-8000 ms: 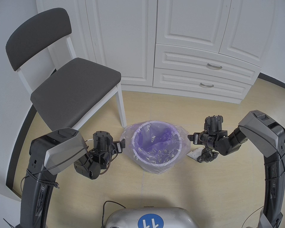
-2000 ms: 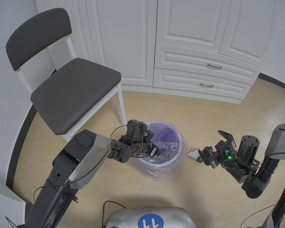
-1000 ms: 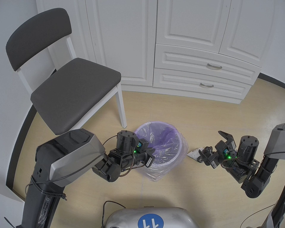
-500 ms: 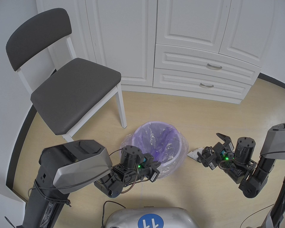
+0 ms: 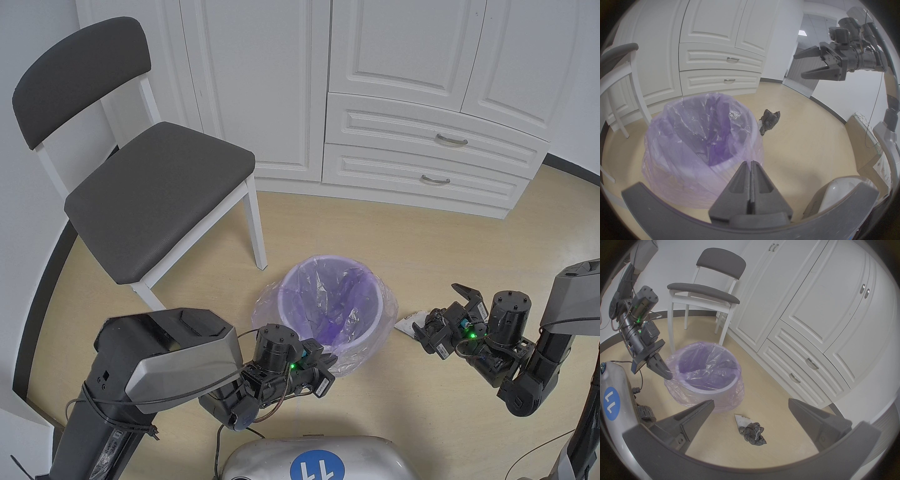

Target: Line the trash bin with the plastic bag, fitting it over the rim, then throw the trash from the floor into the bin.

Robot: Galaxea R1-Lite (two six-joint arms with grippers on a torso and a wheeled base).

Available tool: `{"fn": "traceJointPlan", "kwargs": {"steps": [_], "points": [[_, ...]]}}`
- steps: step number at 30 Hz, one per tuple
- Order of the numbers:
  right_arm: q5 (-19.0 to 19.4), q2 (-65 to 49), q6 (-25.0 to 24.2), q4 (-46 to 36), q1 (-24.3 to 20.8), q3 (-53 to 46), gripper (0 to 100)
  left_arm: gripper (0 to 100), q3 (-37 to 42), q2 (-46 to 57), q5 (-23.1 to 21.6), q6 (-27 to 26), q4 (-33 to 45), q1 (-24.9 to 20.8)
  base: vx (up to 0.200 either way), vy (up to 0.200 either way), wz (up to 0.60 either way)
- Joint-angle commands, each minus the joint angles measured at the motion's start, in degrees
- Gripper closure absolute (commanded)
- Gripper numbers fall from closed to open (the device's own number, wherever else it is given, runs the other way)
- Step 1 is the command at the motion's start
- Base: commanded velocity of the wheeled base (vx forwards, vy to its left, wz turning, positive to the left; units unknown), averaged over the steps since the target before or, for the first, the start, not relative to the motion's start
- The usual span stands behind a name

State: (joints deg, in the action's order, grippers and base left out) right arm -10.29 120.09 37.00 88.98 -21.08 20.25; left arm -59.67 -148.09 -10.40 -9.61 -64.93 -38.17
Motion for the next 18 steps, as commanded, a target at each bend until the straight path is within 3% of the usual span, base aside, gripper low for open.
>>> {"fn": "traceJointPlan", "kwargs": {"steps": [1, 4, 5, 12, 18], "points": [[0.01, 1.11, 0.0, 1.02, -0.02, 0.32, 0, 100, 0.52, -1.15, 0.03, 0.03, -0.2, -0.15, 0.0, 0.0, 0.0], [0.01, 1.46, 0.0, 1.02, -0.02, 0.41, 0, 100, 0.52, -1.67, 0.03, -0.06, -0.11, 0.02, 0.0, 0.0, 0.0], [0.01, 1.46, 0.0, 1.02, -0.02, 0.41, 0, 0, 0.52, -1.76, 0.03, -0.06, -0.2, 0.02, 0.0, 0.0, 0.0], [0.53, 1.55, -0.88, 1.02, -0.02, 1.11, 0, 0, 2.63, 0.44, 0.03, 1.08, -4.68, -0.06, 0.0, 0.0, 0.0], [0.27, 1.2, -3.07, 1.02, -0.28, 1.37, 0, 0, 15.55, 6.76, 1.7, 2.05, -14.35, -0.68, 0.0, 0.0, 0.0]]}}
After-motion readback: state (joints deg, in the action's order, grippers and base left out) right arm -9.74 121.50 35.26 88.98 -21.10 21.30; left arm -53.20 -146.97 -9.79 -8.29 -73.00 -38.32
